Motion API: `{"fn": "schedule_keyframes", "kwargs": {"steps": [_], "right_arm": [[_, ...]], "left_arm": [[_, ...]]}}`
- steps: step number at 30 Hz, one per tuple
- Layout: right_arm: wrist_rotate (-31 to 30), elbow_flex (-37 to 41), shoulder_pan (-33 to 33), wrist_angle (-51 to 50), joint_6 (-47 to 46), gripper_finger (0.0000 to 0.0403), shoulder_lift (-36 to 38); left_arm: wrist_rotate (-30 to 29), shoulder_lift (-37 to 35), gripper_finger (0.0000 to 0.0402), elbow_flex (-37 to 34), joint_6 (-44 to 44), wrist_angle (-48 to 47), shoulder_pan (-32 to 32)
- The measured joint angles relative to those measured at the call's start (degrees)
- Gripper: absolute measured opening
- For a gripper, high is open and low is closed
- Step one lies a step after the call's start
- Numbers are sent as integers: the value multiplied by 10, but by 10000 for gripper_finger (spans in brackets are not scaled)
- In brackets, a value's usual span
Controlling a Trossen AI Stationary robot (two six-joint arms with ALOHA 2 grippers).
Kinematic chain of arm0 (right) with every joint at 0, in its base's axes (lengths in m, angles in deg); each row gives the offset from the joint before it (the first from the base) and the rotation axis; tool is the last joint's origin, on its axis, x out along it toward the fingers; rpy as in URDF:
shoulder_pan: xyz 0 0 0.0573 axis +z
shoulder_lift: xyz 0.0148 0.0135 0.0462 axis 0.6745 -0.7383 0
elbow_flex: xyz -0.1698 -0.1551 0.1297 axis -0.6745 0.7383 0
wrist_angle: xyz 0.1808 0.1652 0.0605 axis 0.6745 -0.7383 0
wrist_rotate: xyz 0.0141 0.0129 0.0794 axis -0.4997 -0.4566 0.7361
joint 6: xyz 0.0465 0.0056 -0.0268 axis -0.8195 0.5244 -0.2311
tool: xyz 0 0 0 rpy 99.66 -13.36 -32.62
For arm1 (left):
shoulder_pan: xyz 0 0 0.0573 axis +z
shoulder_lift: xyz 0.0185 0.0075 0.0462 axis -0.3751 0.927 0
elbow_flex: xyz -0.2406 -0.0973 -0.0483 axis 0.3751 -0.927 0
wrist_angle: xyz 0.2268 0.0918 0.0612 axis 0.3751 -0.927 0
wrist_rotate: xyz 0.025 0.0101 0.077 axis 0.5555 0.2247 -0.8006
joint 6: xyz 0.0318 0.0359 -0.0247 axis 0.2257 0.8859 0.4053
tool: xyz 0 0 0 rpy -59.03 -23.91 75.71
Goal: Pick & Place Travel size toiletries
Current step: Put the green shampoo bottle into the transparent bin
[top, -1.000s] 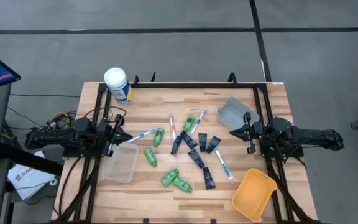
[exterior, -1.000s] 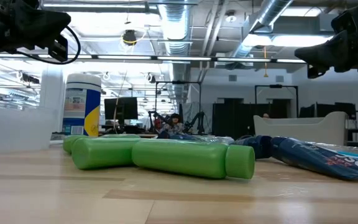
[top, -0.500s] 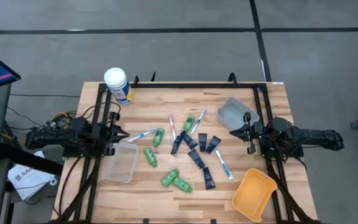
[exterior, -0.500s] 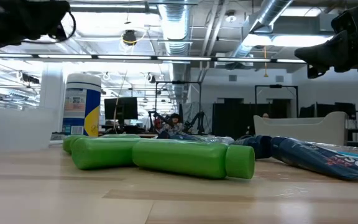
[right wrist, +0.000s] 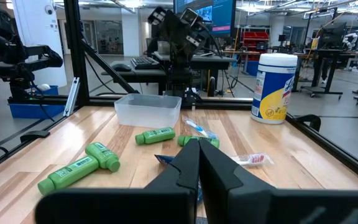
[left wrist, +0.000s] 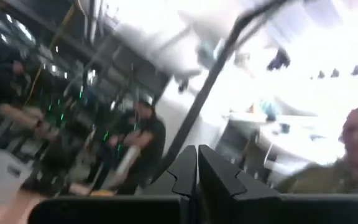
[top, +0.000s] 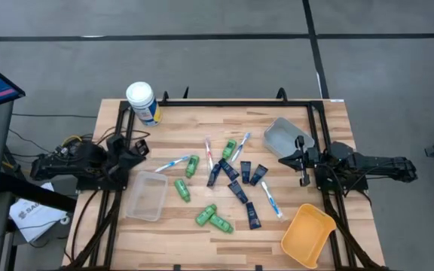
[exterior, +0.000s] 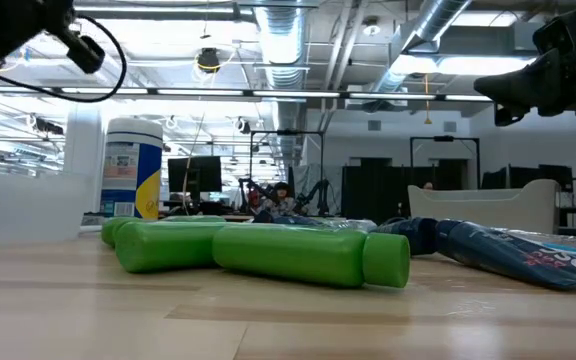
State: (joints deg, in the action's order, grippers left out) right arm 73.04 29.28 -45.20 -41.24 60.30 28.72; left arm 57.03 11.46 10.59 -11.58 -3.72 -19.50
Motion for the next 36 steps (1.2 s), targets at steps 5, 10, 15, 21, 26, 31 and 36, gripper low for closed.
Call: {"fn": "schedule_keyframes", "kwargs": {"steps": [5,10,15,21,26,31,36], "right_arm": [[0,0,0,0,0,0,0],[0,0,0,0,78,0,0],[0,0,0,0,156,0,0],[0,0,0,0,242,0,0],[0,0,0,0,244,0,0],[0,0,0,0,244,0,0],[0,0,0,0,244,0,0]], "left_arm": [[-162,0,11,0,-22,77,0],[-358,13,11,31,-8,155,0],[-284,139,3,157,5,149,0],[-136,385,4,370,79,-16,0],[-17,582,32,535,89,-214,-18],[94,721,97,665,94,-393,-28],[84,792,160,728,131,-576,-30]]}}
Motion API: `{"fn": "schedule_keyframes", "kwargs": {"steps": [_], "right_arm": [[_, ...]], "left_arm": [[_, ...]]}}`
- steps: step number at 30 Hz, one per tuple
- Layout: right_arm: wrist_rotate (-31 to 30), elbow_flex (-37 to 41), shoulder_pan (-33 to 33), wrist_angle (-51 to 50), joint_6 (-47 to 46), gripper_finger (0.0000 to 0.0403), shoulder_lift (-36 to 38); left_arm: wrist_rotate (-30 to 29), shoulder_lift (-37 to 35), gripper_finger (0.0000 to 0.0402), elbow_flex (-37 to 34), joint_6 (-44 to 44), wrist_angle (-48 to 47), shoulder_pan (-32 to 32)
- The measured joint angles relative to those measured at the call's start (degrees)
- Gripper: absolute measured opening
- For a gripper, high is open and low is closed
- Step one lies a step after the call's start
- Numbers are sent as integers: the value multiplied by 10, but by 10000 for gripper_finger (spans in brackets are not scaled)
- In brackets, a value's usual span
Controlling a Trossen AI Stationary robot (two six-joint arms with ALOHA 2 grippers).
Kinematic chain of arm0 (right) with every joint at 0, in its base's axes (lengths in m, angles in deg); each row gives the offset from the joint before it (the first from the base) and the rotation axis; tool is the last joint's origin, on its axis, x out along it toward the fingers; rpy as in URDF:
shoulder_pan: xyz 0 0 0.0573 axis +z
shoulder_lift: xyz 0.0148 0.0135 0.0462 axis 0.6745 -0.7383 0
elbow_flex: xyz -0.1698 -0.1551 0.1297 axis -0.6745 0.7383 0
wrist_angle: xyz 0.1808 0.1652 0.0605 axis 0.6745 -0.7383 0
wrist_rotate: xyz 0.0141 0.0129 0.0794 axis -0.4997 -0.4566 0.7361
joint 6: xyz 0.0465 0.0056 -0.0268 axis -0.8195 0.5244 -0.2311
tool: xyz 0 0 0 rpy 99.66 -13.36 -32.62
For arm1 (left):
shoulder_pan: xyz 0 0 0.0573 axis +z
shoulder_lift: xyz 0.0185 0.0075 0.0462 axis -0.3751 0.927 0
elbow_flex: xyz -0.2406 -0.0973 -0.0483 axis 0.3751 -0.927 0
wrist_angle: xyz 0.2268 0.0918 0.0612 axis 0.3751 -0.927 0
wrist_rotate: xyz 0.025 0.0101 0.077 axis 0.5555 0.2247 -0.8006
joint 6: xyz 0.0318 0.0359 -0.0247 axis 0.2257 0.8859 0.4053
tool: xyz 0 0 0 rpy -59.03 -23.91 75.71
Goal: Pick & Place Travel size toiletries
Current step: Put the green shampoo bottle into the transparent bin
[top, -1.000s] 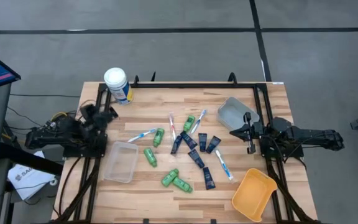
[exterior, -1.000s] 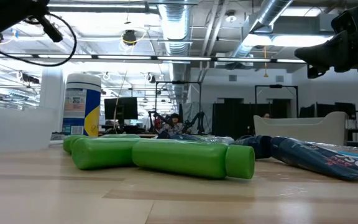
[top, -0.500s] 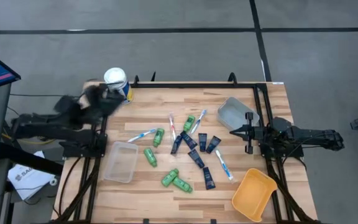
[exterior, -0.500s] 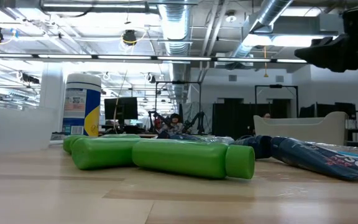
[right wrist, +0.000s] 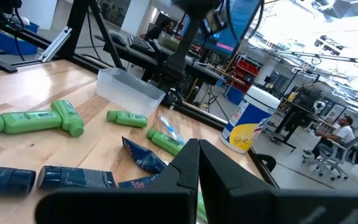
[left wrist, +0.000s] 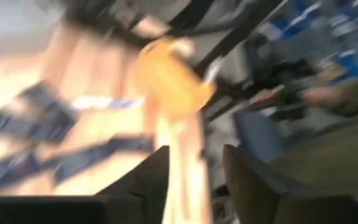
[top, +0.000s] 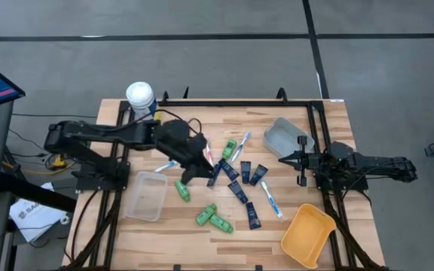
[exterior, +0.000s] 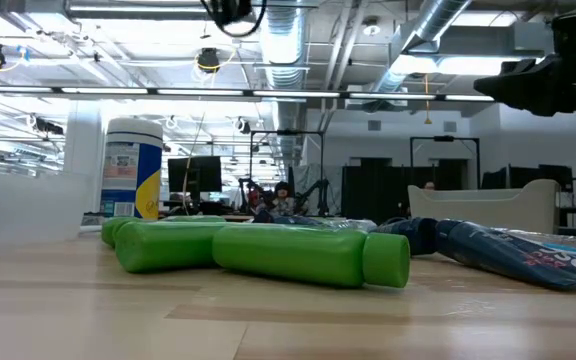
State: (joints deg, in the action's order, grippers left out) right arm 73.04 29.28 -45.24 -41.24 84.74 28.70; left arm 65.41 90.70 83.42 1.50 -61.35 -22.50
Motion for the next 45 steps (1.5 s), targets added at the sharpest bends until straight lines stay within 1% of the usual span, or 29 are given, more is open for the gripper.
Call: {"fn": "schedule_keyframes", "kwargs": {"steps": [3,6,8,11,18,22,26,34,38,43,45], "right_arm": [[0,0,0,0,0,0,0],[0,0,0,0,0,0,0],[0,0,0,0,0,0,0],[0,0,0,0,0,0,0],[0,0,0,0,0,0,0],[0,0,1,0,0,0,0],[0,0,1,0,0,0,0],[0,0,1,0,0,0,0],[0,0,1,0,0,0,0],[0,0,1,0,0,0,0],[0,0,1,0,0,0,0]], "left_arm": [[-88,20,180,2,-30,-81,3],[-190,35,183,2,-74,-143,2],[-237,48,182,2,-110,-176,2],[-282,77,180,2,-151,-210,2],[-280,164,180,2,-190,-258,2],[-269,213,180,2,-203,-258,2],[-264,244,180,1,-216,-263,2],[-280,266,179,1,-228,-285,14],[-281,264,179,-22,-238,-282,24],[-248,260,179,-60,-242,-237,32],[-244,259,180,-69,-242,-222,31]]}}
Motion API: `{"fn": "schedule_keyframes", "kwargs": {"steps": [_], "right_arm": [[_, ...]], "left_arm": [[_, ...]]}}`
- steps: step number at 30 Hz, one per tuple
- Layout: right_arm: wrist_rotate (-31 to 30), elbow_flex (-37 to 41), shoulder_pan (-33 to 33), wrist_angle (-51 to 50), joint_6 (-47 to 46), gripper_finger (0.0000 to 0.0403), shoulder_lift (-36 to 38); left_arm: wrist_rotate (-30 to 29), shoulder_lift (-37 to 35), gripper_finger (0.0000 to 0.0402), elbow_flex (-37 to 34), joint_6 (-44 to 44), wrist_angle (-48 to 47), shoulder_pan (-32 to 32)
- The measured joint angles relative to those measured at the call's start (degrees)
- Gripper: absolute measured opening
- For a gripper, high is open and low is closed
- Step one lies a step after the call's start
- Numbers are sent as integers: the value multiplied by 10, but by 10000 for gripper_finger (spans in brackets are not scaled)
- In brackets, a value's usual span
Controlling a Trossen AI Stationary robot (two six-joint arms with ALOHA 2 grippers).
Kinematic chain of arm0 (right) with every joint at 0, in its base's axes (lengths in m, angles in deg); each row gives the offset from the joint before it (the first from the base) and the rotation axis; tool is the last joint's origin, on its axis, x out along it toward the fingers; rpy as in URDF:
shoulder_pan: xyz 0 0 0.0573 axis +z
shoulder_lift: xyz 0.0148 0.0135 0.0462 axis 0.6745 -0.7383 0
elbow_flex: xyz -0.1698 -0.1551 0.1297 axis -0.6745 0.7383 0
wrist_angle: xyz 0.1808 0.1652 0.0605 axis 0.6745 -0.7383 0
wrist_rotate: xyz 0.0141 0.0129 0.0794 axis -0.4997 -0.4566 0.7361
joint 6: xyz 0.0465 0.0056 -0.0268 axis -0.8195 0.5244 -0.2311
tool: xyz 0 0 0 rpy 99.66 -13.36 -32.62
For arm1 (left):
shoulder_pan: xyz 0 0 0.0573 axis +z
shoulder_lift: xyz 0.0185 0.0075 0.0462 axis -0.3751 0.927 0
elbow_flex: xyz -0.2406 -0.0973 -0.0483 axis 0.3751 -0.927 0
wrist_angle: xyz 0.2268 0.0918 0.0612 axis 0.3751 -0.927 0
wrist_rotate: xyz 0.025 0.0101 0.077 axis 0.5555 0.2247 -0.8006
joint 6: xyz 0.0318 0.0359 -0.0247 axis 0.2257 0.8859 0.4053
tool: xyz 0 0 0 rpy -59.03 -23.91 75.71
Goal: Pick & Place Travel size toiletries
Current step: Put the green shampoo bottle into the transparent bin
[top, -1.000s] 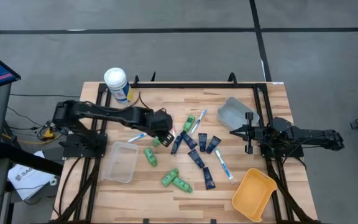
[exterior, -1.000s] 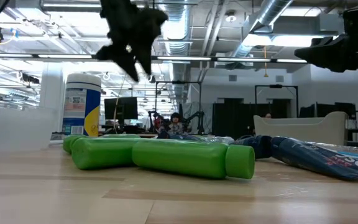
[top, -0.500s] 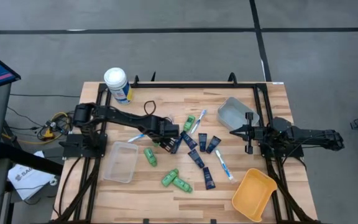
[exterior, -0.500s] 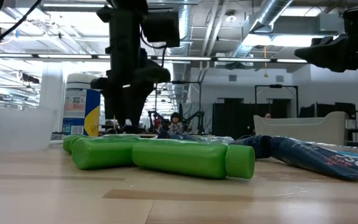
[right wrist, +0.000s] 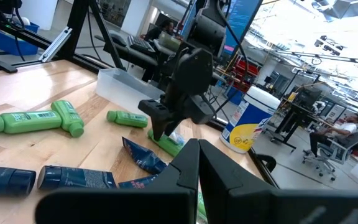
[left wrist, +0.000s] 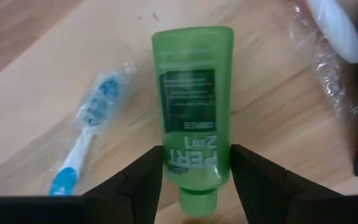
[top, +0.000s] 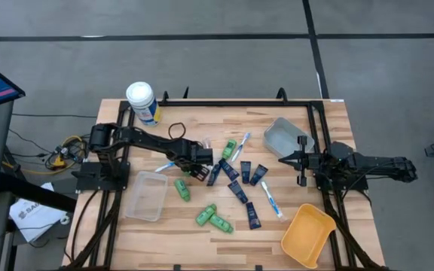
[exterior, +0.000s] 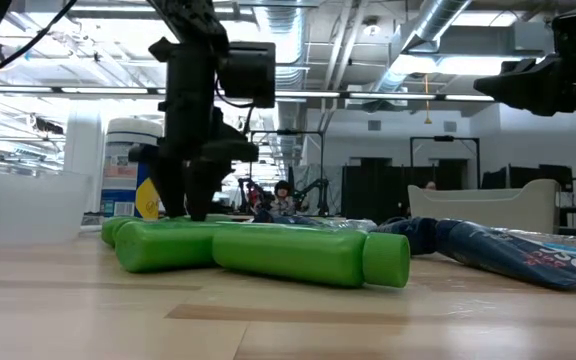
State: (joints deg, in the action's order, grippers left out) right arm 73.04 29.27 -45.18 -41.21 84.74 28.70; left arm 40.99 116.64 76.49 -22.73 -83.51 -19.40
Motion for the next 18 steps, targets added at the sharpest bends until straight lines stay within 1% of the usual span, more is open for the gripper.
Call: {"fn": "schedule_keyframes", "kwargs": {"steps": [5,8,12,18], "right_arm": [[0,0,0,0,0,0,0],[0,0,0,0,0,0,0],[0,0,0,0,0,0,0],[0,0,0,0,0,0,0]], "left_arm": [[3,0,177,-4,2,13,-3],[-1,2,160,-3,4,13,-2],[5,2,135,-3,28,17,0],[8,-3,133,-5,29,21,0]]}}
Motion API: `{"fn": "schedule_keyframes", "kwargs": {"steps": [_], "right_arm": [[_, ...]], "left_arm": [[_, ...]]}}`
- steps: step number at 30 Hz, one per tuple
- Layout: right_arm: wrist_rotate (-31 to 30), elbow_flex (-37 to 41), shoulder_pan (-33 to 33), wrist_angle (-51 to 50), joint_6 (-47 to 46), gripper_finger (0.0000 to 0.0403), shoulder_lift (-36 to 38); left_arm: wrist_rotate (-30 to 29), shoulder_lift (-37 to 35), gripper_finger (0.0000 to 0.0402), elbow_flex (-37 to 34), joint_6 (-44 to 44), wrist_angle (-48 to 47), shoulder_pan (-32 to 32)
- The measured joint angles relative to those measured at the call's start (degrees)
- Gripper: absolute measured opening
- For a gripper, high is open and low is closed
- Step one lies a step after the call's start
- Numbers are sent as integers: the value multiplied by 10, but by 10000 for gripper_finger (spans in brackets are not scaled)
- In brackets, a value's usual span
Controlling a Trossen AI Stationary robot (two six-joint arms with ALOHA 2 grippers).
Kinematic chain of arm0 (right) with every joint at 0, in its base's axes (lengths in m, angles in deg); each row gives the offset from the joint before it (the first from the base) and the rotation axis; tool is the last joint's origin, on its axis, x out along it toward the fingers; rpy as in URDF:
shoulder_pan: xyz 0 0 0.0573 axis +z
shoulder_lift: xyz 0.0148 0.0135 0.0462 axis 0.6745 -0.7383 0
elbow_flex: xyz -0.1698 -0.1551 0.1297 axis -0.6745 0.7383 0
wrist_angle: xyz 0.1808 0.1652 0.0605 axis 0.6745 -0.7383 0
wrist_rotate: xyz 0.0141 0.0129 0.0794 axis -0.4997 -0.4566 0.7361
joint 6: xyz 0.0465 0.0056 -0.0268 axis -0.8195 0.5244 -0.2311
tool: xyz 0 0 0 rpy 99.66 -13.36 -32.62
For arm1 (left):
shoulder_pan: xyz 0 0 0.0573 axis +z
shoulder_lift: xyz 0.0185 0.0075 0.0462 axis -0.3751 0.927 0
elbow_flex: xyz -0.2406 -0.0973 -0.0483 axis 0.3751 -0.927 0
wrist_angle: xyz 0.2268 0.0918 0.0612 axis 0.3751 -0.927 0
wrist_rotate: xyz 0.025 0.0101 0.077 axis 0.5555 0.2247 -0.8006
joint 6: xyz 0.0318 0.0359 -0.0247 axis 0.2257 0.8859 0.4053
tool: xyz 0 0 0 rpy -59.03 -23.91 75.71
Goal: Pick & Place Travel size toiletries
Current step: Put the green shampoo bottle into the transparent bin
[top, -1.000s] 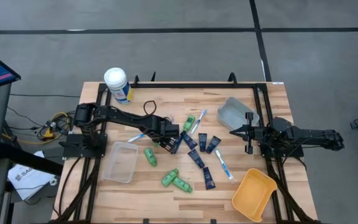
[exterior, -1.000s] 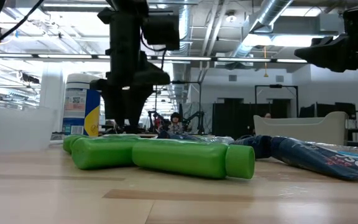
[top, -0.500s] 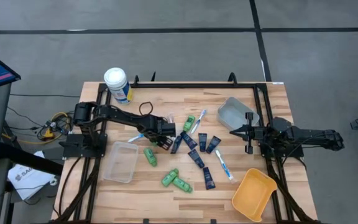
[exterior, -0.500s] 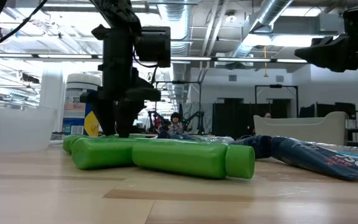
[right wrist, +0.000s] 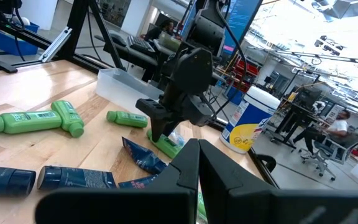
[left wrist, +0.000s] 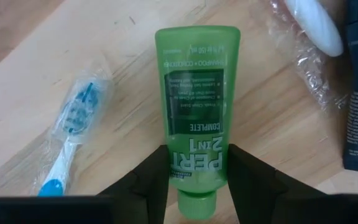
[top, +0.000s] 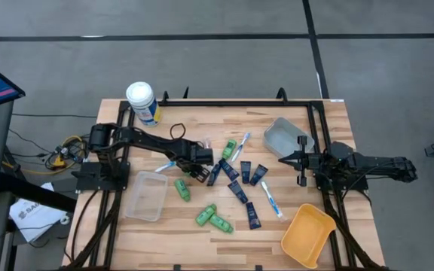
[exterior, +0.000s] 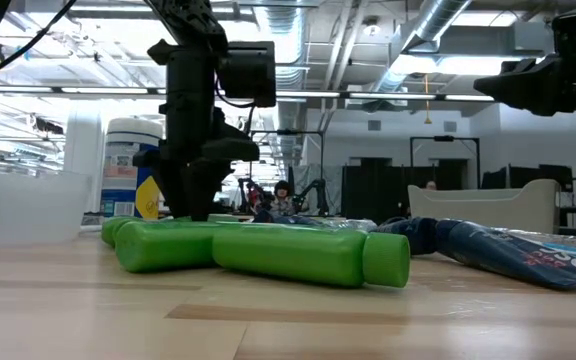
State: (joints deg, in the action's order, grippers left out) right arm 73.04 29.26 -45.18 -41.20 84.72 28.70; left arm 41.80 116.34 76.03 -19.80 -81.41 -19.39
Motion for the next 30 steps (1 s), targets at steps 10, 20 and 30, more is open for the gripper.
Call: {"fn": "schedule_keyframes", "kwargs": {"steps": [10,20,30], "right_arm": [[0,0,0,0,0,0,0],[0,0,0,0,0,0,0],[0,0,0,0,0,0,0]], "left_arm": [[16,-78,132,-1,-11,0,3],[130,-271,132,0,24,-57,-67],[42,-361,133,0,-3,-252,-230]]}}
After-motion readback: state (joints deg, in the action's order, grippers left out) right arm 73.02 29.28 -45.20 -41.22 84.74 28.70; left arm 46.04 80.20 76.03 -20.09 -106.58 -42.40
